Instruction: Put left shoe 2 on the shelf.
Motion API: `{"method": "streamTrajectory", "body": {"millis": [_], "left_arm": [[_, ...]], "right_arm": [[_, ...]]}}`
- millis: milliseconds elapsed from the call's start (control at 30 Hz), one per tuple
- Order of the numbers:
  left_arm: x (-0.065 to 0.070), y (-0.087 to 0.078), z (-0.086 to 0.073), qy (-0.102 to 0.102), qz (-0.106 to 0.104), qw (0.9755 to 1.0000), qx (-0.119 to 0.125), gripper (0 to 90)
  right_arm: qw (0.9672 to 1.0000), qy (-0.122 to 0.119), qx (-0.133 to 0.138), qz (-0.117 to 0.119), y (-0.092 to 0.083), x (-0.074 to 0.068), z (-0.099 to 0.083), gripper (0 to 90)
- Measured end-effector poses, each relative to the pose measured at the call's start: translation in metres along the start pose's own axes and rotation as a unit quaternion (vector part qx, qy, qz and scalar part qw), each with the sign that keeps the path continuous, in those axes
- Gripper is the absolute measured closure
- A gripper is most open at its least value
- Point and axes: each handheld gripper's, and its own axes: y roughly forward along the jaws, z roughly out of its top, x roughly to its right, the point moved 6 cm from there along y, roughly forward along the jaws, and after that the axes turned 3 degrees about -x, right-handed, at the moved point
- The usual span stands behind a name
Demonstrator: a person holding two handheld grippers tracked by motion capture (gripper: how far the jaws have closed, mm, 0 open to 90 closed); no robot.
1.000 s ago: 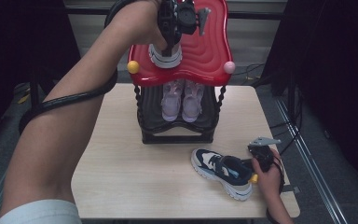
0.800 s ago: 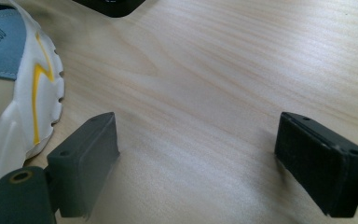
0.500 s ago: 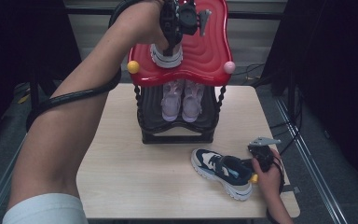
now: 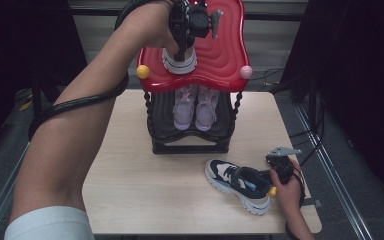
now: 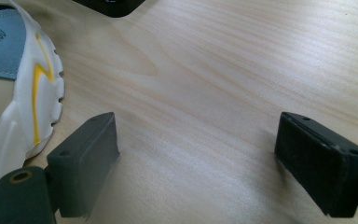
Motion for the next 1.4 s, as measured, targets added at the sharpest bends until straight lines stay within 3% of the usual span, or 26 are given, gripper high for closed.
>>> {"method": "streamTrajectory", "body": {"millis": [267,633,1000,1233,1333,1400], "left_arm": [[0.001,0.001,-0.002,-0.002,0.001,1.0,0.003,66.3],[0.0,0.0,-0.001,0.012,0.002,0.9999,-0.003,65.6],[-0.004,0.0,0.002,-0.041,0.016,0.999,0.005,52.7],[-0.005,0.001,0.007,-0.07,-0.006,0.9973,0.02,44.2],[-0.003,0.001,0.01,-0.063,-0.01,0.9977,0.024,49.2],[-0.001,0.001,0.01,-0.047,-0.01,0.9987,0.019,53.0]], "right_arm": [[1.0,-0.001,0.0,-0.001,0.0,0.0,0.0,12.6],[1.0,-0.001,0.0,-0.001,0.0,0.0,0.0,12.6],[1.0,-0.001,0.0,-0.001,0.0,0.0,0.0,12.6],[1.0,-0.001,0.0,-0.001,0.0,0.0,0.0,12.6],[1.0,-0.001,0.0,-0.001,0.0,0.0,0.0,12.6],[1.0,-0.001,0.0,-0.001,0.0,0.0,0.0,12.6]]}}
